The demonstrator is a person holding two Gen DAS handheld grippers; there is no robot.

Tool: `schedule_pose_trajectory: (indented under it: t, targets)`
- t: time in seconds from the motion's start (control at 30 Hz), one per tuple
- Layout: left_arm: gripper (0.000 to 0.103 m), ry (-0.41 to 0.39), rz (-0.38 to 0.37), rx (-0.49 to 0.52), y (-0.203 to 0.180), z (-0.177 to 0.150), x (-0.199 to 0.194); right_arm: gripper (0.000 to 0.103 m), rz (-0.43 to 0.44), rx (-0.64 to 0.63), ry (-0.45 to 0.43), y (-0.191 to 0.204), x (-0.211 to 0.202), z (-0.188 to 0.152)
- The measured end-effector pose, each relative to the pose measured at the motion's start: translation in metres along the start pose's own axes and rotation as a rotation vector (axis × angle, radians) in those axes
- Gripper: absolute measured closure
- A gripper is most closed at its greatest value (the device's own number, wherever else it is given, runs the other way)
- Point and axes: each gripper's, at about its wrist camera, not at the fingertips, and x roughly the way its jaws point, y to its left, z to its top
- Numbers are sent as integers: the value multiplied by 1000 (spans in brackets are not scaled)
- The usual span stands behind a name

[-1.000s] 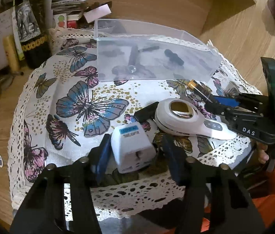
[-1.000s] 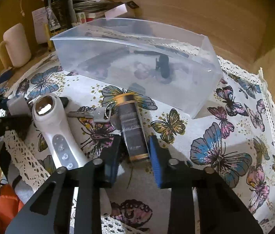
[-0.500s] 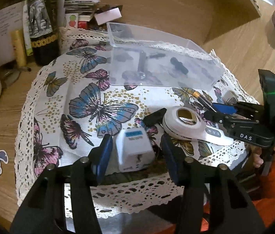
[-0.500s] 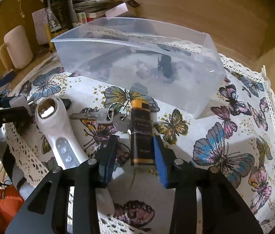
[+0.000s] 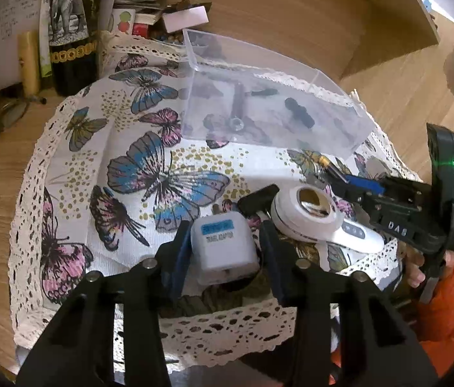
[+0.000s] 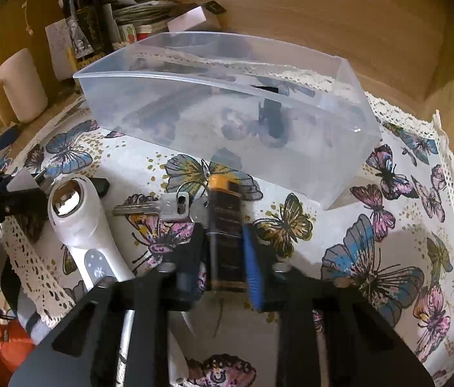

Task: Organize rigid objects
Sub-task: 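Grasp the white travel adapter with the left tool while the right tool grasps the black-and-gold tube, then lift both held items into the clear box and release them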

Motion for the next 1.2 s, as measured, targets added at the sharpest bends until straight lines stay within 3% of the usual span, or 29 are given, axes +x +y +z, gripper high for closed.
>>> schedule_pose_trajectory:
  t: [0.07,0.33,0.63,0.97,1.2]
  targets:
    - [67,-14,6,-1,0,3,-3,83,-7,-2,-10,1,-1,-1]
    - [67,-55,12,21,-4,17,-13,83,-17,16,-68,-5,-20,-4]
    - [67,-167,36,85,-21,50,-33,83,-38,23,-166,-9,-52,4]
    - [66,-262,58,155,-38,102,-33,83,-86,53,-301,-22,-82,37]
    - [66,-286,81,174,-40,136,-16,83,-117,60,-338,-32,-79,67]
